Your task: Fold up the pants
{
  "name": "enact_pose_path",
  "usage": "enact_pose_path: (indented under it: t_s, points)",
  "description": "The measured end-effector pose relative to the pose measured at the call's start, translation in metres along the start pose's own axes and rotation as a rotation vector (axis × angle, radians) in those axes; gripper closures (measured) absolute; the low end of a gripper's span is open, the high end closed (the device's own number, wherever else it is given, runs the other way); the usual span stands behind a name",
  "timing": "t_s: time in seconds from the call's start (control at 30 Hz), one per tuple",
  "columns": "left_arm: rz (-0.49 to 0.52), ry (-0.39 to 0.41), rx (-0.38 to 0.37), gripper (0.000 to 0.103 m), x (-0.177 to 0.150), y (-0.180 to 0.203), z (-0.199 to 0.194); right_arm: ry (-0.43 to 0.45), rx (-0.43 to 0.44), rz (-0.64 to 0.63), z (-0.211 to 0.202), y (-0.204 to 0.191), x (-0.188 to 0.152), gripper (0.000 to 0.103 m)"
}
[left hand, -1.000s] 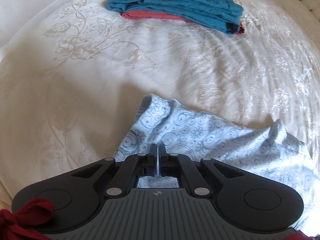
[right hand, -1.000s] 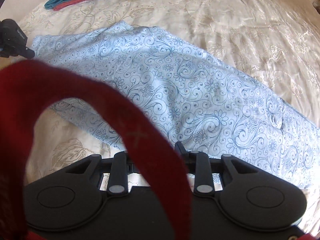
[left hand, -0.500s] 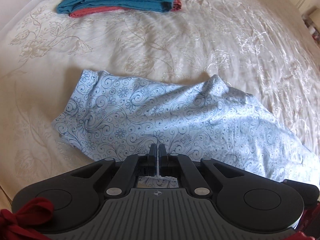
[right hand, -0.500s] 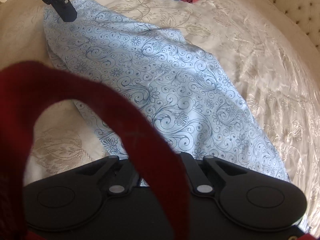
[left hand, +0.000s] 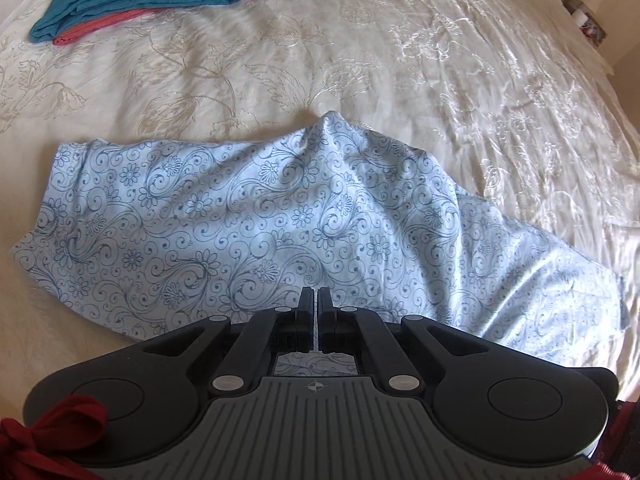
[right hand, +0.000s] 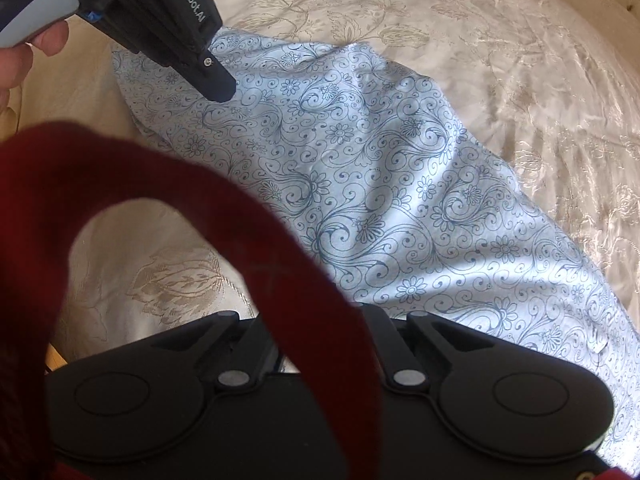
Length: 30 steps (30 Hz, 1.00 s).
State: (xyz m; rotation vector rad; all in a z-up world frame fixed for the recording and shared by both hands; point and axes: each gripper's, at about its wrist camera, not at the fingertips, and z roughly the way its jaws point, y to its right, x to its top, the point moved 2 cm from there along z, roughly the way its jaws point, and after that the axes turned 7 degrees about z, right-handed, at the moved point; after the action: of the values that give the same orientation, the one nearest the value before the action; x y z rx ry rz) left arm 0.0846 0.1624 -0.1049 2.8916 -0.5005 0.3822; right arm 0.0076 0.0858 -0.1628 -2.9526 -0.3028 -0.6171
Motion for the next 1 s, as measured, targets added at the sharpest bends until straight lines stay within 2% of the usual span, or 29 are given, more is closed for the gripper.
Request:
enact_pose_path:
  t_s: [0.1,0.27,0.37,0.43,0.57,0.7,0.77,0.83,1.0]
  points:
    - [0.016,-0.018,-0.011,0.100,-0.001,0.008,0.009,-0.033,0.021,-0.003,0.006,0.001,-0.003,0.098]
    - [0.024,-0.089,0.003,0.100,-0.007,0.013,0.034,-0.036,0.033,0.015,0.007,0.001,-0.002,0.097]
    - [0.015,-0.166,0.030,0.100,-0.017,0.010,0.053,-0.028,0.063,0.052,-0.002,0.003,-0.005,0.097]
    - [0.001,-0.195,0.027,0.100,-0.023,0.007,0.060,-0.012,0.055,0.071,-0.010,0.004,-0.010,0.091]
    - [0.001,-0.186,0.045,0.100,-0.027,0.008,0.055,0.072,0.003,0.215,-0.041,0.031,-0.021,0.090]
    - [-0.025,-0.143,0.077,0.100,-0.025,0.018,0.039,0.149,-0.142,0.413,-0.075,0.089,-0.045,0.085]
    - [-0.040,-0.111,0.090,0.100,-0.023,0.025,0.030,0.172,-0.230,0.463,-0.088,0.121,-0.060,0.075]
    - [-0.052,-0.086,0.104,0.100,-0.020,0.035,0.021,0.188,-0.317,0.514,-0.101,0.158,-0.077,0.062]
    - [-0.098,-0.050,0.117,0.100,-0.021,0.060,0.006,0.157,-0.472,0.631,-0.122,0.243,-0.120,0.061]
